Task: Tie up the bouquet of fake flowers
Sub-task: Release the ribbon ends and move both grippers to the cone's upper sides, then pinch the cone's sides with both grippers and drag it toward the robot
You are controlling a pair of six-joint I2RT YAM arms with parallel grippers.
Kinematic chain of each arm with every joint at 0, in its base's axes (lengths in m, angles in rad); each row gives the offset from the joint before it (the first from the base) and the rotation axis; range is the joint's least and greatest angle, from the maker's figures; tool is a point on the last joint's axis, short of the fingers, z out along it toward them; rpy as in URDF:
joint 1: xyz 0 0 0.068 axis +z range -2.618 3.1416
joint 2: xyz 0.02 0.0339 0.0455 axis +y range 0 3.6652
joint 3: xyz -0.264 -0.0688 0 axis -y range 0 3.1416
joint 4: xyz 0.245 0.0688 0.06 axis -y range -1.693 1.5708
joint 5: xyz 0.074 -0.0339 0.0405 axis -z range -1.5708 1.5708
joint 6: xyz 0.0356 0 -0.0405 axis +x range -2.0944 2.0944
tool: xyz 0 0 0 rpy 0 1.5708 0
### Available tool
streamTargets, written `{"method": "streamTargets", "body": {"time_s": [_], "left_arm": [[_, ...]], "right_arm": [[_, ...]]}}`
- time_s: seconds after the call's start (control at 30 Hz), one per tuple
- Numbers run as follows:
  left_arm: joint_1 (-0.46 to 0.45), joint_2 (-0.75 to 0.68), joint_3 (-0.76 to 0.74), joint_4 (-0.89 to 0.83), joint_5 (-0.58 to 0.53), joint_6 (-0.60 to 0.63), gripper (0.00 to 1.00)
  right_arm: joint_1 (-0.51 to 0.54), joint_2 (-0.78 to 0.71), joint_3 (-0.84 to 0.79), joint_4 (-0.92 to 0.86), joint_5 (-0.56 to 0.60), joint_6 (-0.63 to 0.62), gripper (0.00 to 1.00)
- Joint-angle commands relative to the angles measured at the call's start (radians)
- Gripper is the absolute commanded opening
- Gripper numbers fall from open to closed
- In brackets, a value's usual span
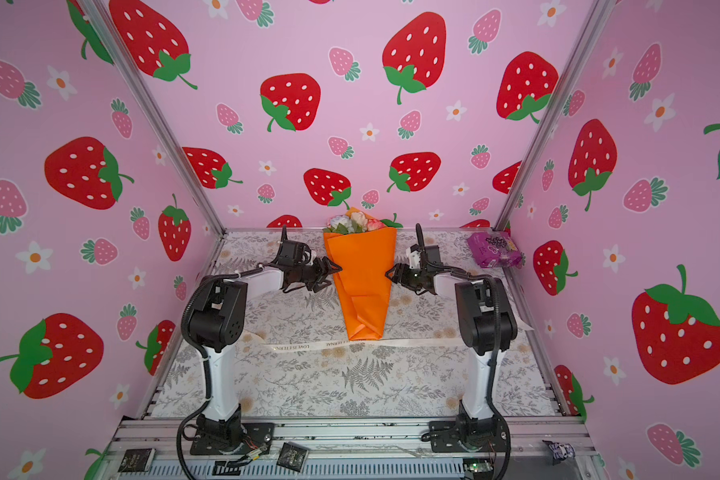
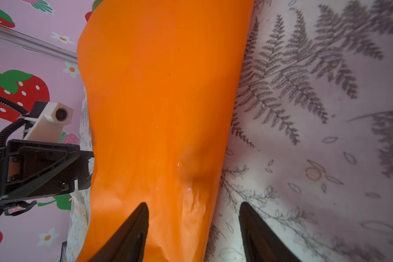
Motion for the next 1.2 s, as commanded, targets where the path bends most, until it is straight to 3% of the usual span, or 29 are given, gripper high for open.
{"method": "streamTargets", "body": {"time_s": [0.0, 0.13, 0.43, 0.8, 0.93, 1.17], "left_arm": [[0.012, 0.060, 0.079, -0.041, 0.011, -0.018, 0.76], [0.014, 0.130, 0.148, -0.029, 0.041, -0.026, 0.61], [0.015, 0.273, 0.285, -0.039, 0.065, -0.048, 0.58], [0.002, 0.386, 0.402, 0.004, 0.123, -0.086, 0.45], [0.003, 0.385, 0.408, 0.029, 0.126, -0.095, 0.39], [0.010, 0.394, 0.459, 0.065, 0.166, -0.105, 0.24]], "right_arm": [[-0.007, 0.062, 0.075, 0.003, -0.004, 0.011, 0.67], [-0.011, 0.155, 0.179, -0.013, -0.034, -0.007, 0.67], [-0.011, 0.337, 0.359, 0.024, -0.142, 0.013, 0.67], [-0.004, 0.472, 0.465, 0.094, -0.270, 0.066, 0.63], [-0.004, 0.476, 0.469, 0.133, -0.303, 0.089, 0.57], [-0.004, 0.470, 0.484, 0.251, -0.364, 0.177, 0.36]]}}
